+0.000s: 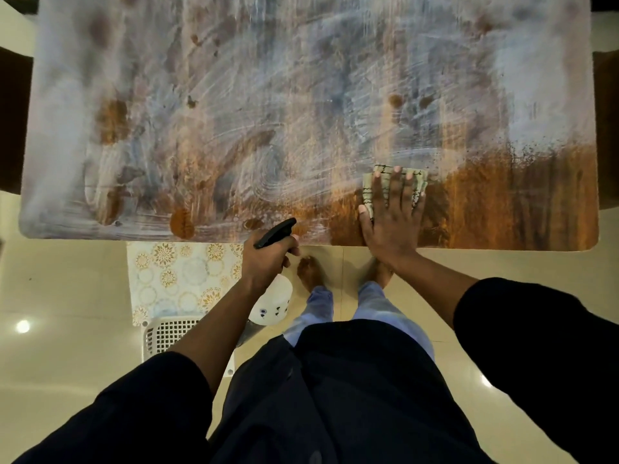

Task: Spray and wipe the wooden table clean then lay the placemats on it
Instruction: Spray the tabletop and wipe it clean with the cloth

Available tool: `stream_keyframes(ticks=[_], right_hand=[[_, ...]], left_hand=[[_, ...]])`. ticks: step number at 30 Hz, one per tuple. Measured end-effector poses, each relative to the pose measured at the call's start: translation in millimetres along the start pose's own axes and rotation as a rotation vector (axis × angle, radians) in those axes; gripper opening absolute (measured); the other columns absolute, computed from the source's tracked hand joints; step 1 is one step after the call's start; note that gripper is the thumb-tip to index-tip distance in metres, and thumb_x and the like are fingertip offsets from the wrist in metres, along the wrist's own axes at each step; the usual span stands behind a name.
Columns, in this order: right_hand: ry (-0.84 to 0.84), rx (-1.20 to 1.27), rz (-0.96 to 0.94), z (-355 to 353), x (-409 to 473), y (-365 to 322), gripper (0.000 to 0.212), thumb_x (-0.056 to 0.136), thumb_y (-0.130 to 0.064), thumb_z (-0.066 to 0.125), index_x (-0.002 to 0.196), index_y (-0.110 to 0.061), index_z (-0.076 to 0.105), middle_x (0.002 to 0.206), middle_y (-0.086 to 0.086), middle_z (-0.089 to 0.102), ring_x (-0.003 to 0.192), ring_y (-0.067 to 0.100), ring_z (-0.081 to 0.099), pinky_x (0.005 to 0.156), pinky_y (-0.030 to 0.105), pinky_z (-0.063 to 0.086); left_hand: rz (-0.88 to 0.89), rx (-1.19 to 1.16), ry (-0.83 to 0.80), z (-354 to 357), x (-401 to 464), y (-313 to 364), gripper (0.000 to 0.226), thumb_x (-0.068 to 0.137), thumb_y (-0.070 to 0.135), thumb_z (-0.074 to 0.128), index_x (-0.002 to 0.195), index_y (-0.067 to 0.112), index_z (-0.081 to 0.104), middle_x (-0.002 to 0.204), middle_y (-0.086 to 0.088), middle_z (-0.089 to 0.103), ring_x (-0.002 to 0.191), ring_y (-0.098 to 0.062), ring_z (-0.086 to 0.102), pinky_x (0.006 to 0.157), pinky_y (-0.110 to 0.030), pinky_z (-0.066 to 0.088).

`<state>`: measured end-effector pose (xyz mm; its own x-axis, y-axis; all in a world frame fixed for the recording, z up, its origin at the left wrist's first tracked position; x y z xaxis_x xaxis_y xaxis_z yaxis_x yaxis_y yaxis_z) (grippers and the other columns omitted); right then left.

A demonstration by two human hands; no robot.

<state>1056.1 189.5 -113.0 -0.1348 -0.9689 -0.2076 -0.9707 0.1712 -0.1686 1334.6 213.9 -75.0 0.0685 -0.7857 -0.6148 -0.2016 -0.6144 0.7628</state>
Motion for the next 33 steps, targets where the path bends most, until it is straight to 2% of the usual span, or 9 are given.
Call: stream_keyframes(ticks=[7, 10, 12, 15, 18, 21, 25, 28, 33], right_hand=[[-0.042, -0.027, -0.553, 27.0, -39.3, -160.8, 0.074, 0.107, -0.059, 0.032, 0.168, -0.023, 0.010, 0.175, 0.013, 0.001, 0.161, 0.036, -0.001, 0.124, 0.067, 0.007], [-0.066, -0.052, -0.696, 35.6, -43.3, -201.9, 0.074, 0.107, -0.064, 0.028, 0.168, -0.026, 0.011, 0.176, 0.010, 0.002, 0.162, 0.034, 0.000, 0.126, 0.064, 0.004], [-0.068, -0.063, -0.742, 35.9, -38.7, -206.1, 0.073, 0.107, -0.063, 0.030, 0.168, -0.027, 0.013, 0.175, 0.011, 0.003, 0.162, 0.033, 0.001, 0.126, 0.063, 0.006], [-0.050, -0.113, -0.774, 28.3, -25.8, -190.6, 0.071, 0.106, -0.061, 0.025, 0.167, -0.026, 0.019, 0.175, 0.012, 0.010, 0.161, 0.034, 0.009, 0.125, 0.063, 0.014], [-0.044, -0.112, -0.595, 16.4, 9.4, -151.6, 0.074, 0.104, -0.063, 0.019, 0.168, -0.025, 0.012, 0.175, 0.013, 0.003, 0.161, 0.033, 0.003, 0.126, 0.062, 0.013], [-0.041, -0.088, -0.409, 7.3, 36.6, -114.2, 0.076, 0.104, -0.060, 0.028, 0.168, -0.029, 0.001, 0.176, 0.008, -0.007, 0.162, 0.030, -0.007, 0.128, 0.059, 0.005], [-0.013, -0.090, -0.279, 9.8, 35.9, -121.7, 0.078, 0.103, -0.059, 0.028, 0.168, -0.026, 0.001, 0.175, 0.011, -0.007, 0.161, 0.034, -0.006, 0.127, 0.061, 0.003], [-0.029, -0.094, -0.421, 18.5, 19.0, -169.2, 0.075, 0.106, -0.059, 0.025, 0.168, -0.023, 0.003, 0.175, 0.013, -0.006, 0.161, 0.035, -0.006, 0.126, 0.063, -0.004], [-0.071, -0.080, -0.802, 40.4, -25.8, -272.1, 0.074, 0.107, -0.059, 0.031, 0.168, -0.024, 0.009, 0.176, 0.011, -0.001, 0.162, 0.034, -0.001, 0.125, 0.064, 0.003]], left_hand=[[0.002, -0.057, 0.037, -35.1, -5.8, -10.2, 0.034, 0.083, 0.008, 0.072, 0.073, 0.038, 0.083, 0.080, -0.025, 0.075, 0.056, -0.040, 0.055, 0.051, -0.031, 0.041], [-0.021, -0.056, 0.037, -48.7, -7.0, -16.6, 0.027, 0.086, 0.007, 0.071, 0.077, 0.028, 0.084, 0.078, -0.025, 0.075, 0.054, -0.034, 0.054, 0.051, -0.030, 0.040], [-0.017, -0.061, 0.038, -56.8, -8.2, -18.8, 0.023, 0.086, 0.006, 0.071, 0.076, 0.021, 0.084, 0.078, -0.024, 0.075, 0.053, -0.032, 0.055, 0.049, -0.029, 0.041], [-0.023, -0.109, 0.061, -66.5, -9.7, -21.0, 0.035, 0.090, 0.002, 0.071, 0.080, 0.032, 0.084, 0.078, -0.024, 0.075, 0.048, -0.029, 0.050, 0.047, -0.029, 0.040], [-0.022, -0.129, 0.063, -72.9, -8.5, -23.7, 0.037, 0.091, 0.003, 0.071, 0.083, 0.037, 0.083, 0.079, -0.024, 0.076, 0.050, -0.029, 0.049, 0.048, -0.029, 0.040], [-0.034, -0.152, 0.074, -79.0, -6.1, -27.3, 0.033, 0.091, 0.004, 0.071, 0.089, 0.035, 0.083, 0.080, -0.023, 0.076, 0.051, -0.030, 0.049, 0.049, -0.029, 0.040], [-0.048, -0.191, 0.113, -90.3, -5.1, -32.5, 0.033, 0.092, 0.003, 0.071, 0.095, 0.034, 0.081, 0.080, -0.024, 0.076, 0.049, -0.028, 0.049, 0.048, -0.028, 0.039], [-0.051, -0.220, 0.145, -101.2, -6.4, -35.5, 0.029, 0.091, 0.006, 0.072, 0.090, 0.034, 0.082, 0.080, -0.023, 0.076, 0.049, -0.027, 0.048, 0.048, -0.028, 0.039], [-0.060, -0.249, 0.216, -125.2, -13.7, -45.2, 0.015, 0.087, 0.016, 0.074, 0.092, 0.027, 0.082, 0.079, -0.022, 0.076, 0.050, -0.027, 0.049, 0.049, -0.029, 0.039]])
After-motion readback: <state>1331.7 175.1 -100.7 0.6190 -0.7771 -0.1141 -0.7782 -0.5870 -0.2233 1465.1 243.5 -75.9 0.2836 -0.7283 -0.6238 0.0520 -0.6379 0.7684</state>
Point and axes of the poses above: each hand's wrist, its own x-axis towards the middle knuckle, its own z-axis out of the palm, y = z × x, the point moved 10 cm from there along x, towards the middle knuckle
